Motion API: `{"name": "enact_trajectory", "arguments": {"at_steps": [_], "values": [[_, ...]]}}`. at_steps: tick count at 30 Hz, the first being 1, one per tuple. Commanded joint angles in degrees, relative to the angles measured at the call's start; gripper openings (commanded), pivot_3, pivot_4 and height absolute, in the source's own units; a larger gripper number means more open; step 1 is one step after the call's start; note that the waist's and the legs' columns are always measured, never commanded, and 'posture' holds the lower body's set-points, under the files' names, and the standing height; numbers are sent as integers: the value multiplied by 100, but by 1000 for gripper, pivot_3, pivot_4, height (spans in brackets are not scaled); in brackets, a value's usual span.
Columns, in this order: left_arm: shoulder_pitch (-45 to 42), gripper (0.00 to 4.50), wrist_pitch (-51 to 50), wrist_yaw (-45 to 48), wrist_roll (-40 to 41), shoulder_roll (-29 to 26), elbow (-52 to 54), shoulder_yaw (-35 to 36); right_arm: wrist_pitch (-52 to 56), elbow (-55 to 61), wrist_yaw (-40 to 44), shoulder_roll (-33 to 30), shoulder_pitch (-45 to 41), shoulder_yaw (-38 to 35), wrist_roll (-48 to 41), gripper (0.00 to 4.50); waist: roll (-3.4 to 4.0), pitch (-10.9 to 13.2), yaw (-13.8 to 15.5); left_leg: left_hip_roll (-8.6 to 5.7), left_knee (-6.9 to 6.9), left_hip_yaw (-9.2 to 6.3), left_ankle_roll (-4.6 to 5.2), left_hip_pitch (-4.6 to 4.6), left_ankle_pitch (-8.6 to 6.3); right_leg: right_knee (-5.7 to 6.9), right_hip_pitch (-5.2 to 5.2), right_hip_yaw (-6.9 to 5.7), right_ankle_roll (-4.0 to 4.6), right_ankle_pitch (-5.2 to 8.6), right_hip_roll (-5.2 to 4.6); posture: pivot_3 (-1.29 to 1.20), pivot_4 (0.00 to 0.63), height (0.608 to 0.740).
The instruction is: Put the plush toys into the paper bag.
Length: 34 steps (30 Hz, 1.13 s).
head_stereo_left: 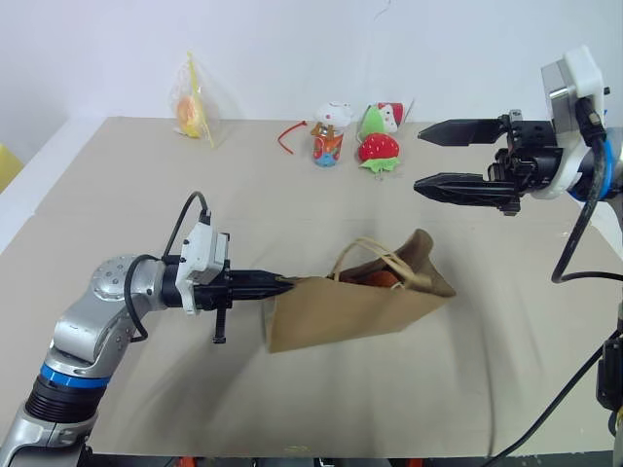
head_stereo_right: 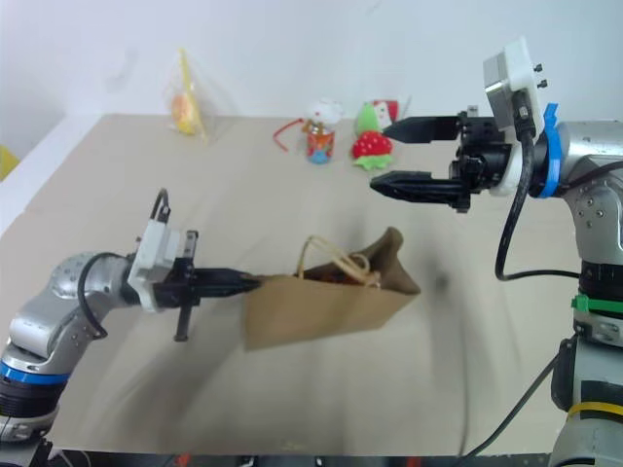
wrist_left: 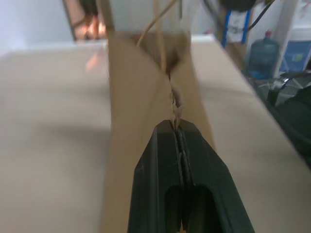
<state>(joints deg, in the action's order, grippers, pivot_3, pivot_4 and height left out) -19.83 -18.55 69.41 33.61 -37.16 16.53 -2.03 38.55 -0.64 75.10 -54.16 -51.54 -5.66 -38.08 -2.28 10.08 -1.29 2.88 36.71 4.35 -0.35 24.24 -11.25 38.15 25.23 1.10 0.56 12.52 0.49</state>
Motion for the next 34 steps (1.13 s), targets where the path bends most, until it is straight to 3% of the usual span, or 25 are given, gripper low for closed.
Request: {"name": "enact_trajectory", "arguments": {"at_steps": [1, 3, 6, 7, 10, 12, 14, 16, 20, 23, 27, 34], "values": [[-146, 0, 399, 116, -267, -67, -246, 43, 26, 212, 25, -62, -86, -242, -168, 4407, 0, 0, 1, 2, 0, 1, 0, 0, 0, 0, 0, 0, -1, 0, -1, 0, 150, 740], [-311, 0, 474, 55, -302, -23, -371, 125, 27, 244, 23, -44, -39, -213, -176, 4407, 0, 0, 1, 0, 0, 4, 0, 1, 0, 0, 0, 0, -2, -1, -5, 0, 150, 740], [-482, 739, 526, 16, -259, -38, -402, 234, 29, 268, 9, -9, 25, -191, -198, 4500, 0, 0, 2, -2, 0, 6, 0, 2, 0, 0, 1, 1, -4, -2, -9, 0, 150, 740], [-510, 1052, 511, 22, -219, -68, -365, 273, 3, 271, 15, -3, 56, -173, -184, 4500, 0, 0, 2, -2, 0, 6, 0, 2, 0, -1, 1, 1, -5, -2, -9, 0, 150, 740], [-494, 2615, 461, 45, -157, -163, -191, 341, -51, 252, 25, 14, 113, -146, -152, 4500, 1, 0, -4, 0, -1, 7, 1, 2, -1, -1, 2, 2, -5, -1, -8, 0, 150, 740], [-445, 3037, 444, 61, -139, -212, -71, 364, -89, 216, 34, 36, 134, -123, -124, 4500, 1, 1, -6, 1, -2, 7, 1, 2, -1, -1, 3, 2, -4, 0, -6, 0, 150, 740], [-400, 4055, 417, 53, -108, -274, 36, 397, -140, 176, 38, 68, 149, -83, -78, 4500, 1, 1, -5, 6, -2, 3, 1, 2, -1, -1, 3, 2, -2, 0, -2, 0, 150, 740], [-399, 4454, 114, -70, 161, -361, 197, 556, -179, 101, 34, 88, 153, -64, -35, 4500, 1, 1, -4, 7, -2, 2, 1, 2, -1, 0, 2, 2, -2, 0, -1, 0, 150, 740], [-536, 4454, -949, -889, 1123, -368, 597, 1052, -355, -147, 105, 2, 277, -85, 150, 4500, 1, 1, -3, 9, -1, 3, 0, 1, -1, 0, 2, 1, -2, 0, 1, 0, 150, 740], [-681, 4454, -1386, -1592, 1359, -325, 568, 1359, -407, -280, 75, -12, 477, -177, 215, 4500, 1, 1, -1, 8, 1, 2, 1, 2, -1, 0, 0, 2, -3, 0, -2, 0, 150, 740], [-739, 4454, -873, -2253, 154, -368, -67, 1238, -807, -541, -27, -21, 953, -340, 460, 4500, 1, 1, 3, 1, 3, 0, 0, -4, -1, 0, -7, 1, -5, -1, -2, 0, 150, 740], [-819, 4454, -307, -2564, -748, -220, -1010, 1040, -1342, -841, -553, 46, 1455, -758, 728, 4500, 1, 1, -5, -3, 1, 10, -1, -3, 0, 1, -1, 3, -5, -3, -1, 0, 150, 740]]}}
